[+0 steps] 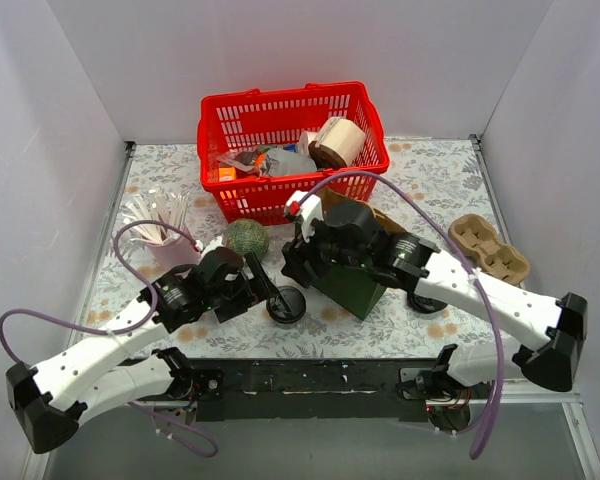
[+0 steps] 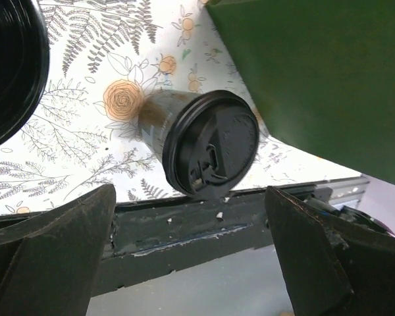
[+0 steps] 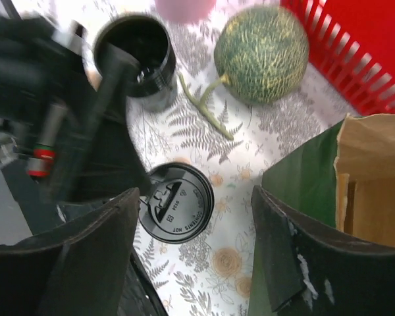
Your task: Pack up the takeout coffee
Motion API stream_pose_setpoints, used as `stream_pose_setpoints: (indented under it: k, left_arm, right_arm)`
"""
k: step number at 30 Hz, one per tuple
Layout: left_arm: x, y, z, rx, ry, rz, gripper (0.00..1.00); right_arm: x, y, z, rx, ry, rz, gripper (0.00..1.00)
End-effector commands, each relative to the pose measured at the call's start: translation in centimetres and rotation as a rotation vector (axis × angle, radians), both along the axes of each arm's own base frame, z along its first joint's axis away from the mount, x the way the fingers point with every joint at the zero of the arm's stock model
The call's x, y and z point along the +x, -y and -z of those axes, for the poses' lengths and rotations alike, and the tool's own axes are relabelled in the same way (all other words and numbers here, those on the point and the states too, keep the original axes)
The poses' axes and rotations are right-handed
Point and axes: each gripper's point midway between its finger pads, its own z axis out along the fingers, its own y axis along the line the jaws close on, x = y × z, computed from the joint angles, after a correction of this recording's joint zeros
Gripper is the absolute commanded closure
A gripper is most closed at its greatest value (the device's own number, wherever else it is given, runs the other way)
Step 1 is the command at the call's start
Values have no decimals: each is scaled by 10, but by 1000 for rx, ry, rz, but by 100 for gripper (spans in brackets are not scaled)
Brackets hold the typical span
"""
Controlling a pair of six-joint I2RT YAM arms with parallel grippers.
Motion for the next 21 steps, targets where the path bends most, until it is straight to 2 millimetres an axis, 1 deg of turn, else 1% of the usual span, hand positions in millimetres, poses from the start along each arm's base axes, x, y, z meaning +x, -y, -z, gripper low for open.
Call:
stream_pose_setpoints:
  k: [1, 2, 3, 4, 5, 6, 7, 8, 9, 10, 12, 13, 15, 16, 18, 19, 21]
  left_arm:
    - [8, 11, 6, 8, -27, -14, 5]
    - [10, 12, 7, 10, -29, -24, 9]
    - [12, 13, 9, 14, -33, -24, 11]
    - [12, 15, 8, 9, -32, -21, 12]
    - [13, 16, 8, 4, -35, -22, 16]
    - [11, 17, 14, 15, -52, -17, 17]
    - [10, 17, 17, 20, -65, -12, 18]
    - [8, 17, 21, 34, -80, -9, 20]
    - [7, 17, 24, 36, -89, -3, 22]
    - [5, 18, 26, 40, -101, 4, 24]
    - [5, 18, 27, 42, -105, 5, 28]
    - [4, 20, 28, 41, -109, 12, 29]
    - [4, 21, 30, 44, -108, 29, 30]
    - [3, 23, 30, 44, -110, 36, 30]
    - [1, 26, 35, 49, -123, 58, 31]
    - [1, 26, 36, 56, -124, 66, 33]
    - [1, 27, 42, 77, -140, 73, 35]
  right_arm:
    - [-3, -5, -71, 272, 99, -2, 21]
    - [-5, -5, -82, 316, 117, -9, 18]
    - [-10, 0, -95, 360, 135, -15, 17]
    - [-11, 3, -99, 379, 144, -15, 17]
    - [-12, 7, -98, 391, 140, -4, 16]
    - [-15, 13, -111, 435, 162, 2, 15]
    - [-15, 18, -114, 448, 174, 18, 15]
    - [-14, 22, -112, 453, 176, 31, 14]
    - [-18, 31, -126, 498, 201, 32, 14]
    - [-12, 38, -130, 511, 223, 87, 13]
    - [-12, 52, -138, 550, 245, 130, 12]
    - [-7, 59, -142, 561, 260, 172, 12]
    - [-5, 72, -146, 571, 283, 214, 12]
    - [0, 79, -145, 559, 293, 257, 12]
    - [4, 91, -145, 553, 305, 310, 12]
    - [10, 99, -145, 546, 315, 363, 12]
    - [13, 112, -144, 541, 319, 415, 12]
